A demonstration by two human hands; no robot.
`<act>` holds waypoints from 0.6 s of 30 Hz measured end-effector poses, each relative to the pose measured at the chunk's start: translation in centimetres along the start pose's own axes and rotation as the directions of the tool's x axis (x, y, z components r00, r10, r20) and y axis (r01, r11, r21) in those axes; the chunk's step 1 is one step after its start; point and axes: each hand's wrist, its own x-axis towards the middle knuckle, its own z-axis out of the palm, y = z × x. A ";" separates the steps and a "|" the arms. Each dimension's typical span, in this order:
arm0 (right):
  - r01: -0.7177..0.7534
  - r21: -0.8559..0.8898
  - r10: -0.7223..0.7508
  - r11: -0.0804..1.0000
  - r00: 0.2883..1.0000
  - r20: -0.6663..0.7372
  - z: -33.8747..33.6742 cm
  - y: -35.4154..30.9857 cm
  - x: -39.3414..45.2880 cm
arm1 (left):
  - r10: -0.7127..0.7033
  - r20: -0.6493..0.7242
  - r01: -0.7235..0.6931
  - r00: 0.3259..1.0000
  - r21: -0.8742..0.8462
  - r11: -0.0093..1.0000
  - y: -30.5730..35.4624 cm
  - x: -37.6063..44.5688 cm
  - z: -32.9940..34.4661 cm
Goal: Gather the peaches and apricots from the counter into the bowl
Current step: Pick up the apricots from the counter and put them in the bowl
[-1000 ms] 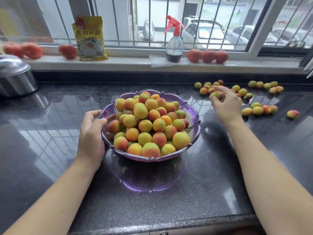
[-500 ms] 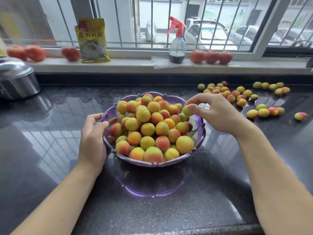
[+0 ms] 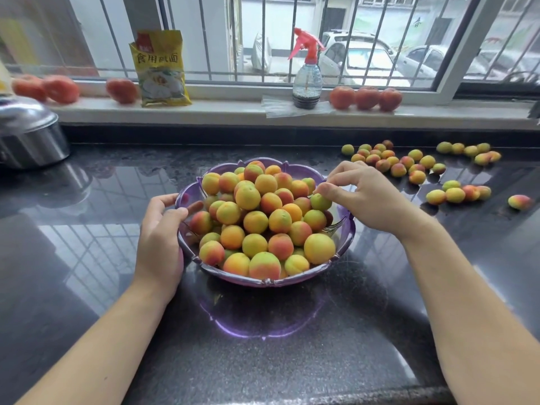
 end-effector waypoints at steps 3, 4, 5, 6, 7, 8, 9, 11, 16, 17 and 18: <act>-0.002 -0.025 0.002 1.000 1.000 -0.013 0.1 0.2 0.1 | -0.001 -0.002 0.001 1.000 -0.009 1.000 0.0 0.0 0.1; -0.001 -0.027 0.001 1.000 1.000 -0.024 0.2 0.2 0.1 | -0.003 -0.003 0.003 1.000 -0.014 1.000 0.0 0.0 0.1; 0.001 -0.013 -0.001 1.000 0.999 -0.035 0.3 0.3 0.1 | -0.004 -0.004 0.004 1.000 -0.014 1.000 0.0 0.0 0.1; 0.004 0.004 -0.004 1.000 0.999 -0.049 0.4 0.3 0.1 | -0.005 -0.006 0.004 1.000 -0.015 1.000 0.0 0.1 0.0; 0.008 0.012 -0.007 1.000 0.998 -0.067 0.5 0.3 0.1 | -0.005 -0.010 0.005 1.000 -0.017 1.000 -0.1 0.1 -0.1; 0.010 0.007 -0.009 1.000 0.997 -0.083 0.6 0.3 0.2 | -0.008 -0.013 0.008 1.000 -0.023 1.000 -0.2 0.2 -0.1; 0.012 0.002 -0.011 1.000 0.996 -0.092 0.7 0.4 0.3 | -0.008 -0.014 0.008 1.000 -0.024 1.000 -0.2 0.3 -0.1; 0.019 0.027 -0.017 0.999 0.996 -0.087 0.9 0.5 0.4 | -0.006 -0.009 0.006 1.000 -0.025 1.000 -0.3 0.3 -0.1; -0.007 0.262 0.072 0.965 0.968 -0.238 0.3 1.9 0.8 | 0.001 -0.001 -0.001 1.000 -0.042 0.999 -0.5 0.4 -0.2; -0.023 0.267 0.109 0.963 0.944 -0.312 0.2 3.0 1.0 | 0.001 -0.002 -0.002 1.000 -0.038 0.999 -0.6 0.5 -0.3; -0.065 0.226 0.149 0.972 0.913 -0.379 0.1 4.5 1.2 | 0.001 -0.005 -0.001 1.000 -0.032 0.999 -0.6 0.5 -0.3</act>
